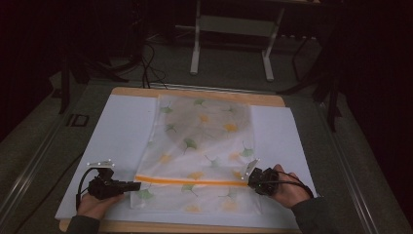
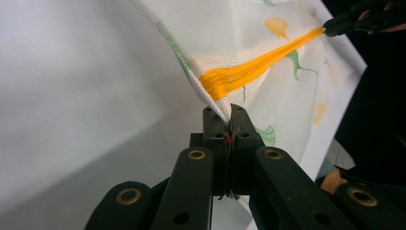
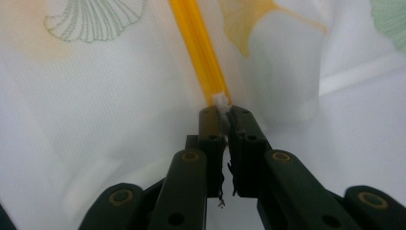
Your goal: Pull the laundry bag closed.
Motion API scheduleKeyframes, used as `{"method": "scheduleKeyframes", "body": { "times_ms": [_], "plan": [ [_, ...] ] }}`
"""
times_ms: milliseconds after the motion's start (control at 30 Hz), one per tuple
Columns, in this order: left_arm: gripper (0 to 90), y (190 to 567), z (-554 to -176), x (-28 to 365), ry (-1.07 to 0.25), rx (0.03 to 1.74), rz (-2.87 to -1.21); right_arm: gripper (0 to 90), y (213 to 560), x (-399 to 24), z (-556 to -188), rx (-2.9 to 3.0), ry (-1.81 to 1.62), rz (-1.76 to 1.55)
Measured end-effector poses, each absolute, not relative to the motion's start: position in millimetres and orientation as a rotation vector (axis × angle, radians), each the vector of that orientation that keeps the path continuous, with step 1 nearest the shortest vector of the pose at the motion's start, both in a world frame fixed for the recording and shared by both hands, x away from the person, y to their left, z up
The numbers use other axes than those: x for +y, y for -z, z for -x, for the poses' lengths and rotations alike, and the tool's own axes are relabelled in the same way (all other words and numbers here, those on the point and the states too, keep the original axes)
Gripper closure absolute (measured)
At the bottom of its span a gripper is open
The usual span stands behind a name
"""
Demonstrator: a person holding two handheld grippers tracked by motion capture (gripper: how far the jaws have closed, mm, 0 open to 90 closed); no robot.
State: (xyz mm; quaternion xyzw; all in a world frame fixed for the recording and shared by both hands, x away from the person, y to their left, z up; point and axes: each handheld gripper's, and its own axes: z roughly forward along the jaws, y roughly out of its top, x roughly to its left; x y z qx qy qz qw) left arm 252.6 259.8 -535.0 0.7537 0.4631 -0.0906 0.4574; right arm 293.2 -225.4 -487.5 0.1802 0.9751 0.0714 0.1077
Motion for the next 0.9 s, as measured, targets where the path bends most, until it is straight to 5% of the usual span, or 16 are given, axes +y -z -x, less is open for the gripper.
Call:
{"method": "scheduleKeyframes", "body": {
  "times_ms": [200,367,633,900],
  "plan": [
    [83.6,535,-252,257,0.203,1.132,-1.893,83.3,487,-232,-291,2.894,-0.222,-0.554],
    [76.0,533,-249,268,0.160,1.163,-1.850,69.7,488,-237,-292,2.899,-0.330,-0.615],
    [68.8,529,-246,278,0.026,1.226,-1.827,63.5,481,-257,-295,2.833,-0.468,-0.732],
    [68.1,528,-245,282,-0.081,1.289,-1.807,58.4,479,-286,-296,2.707,-0.615,-0.910]
  ]
}}
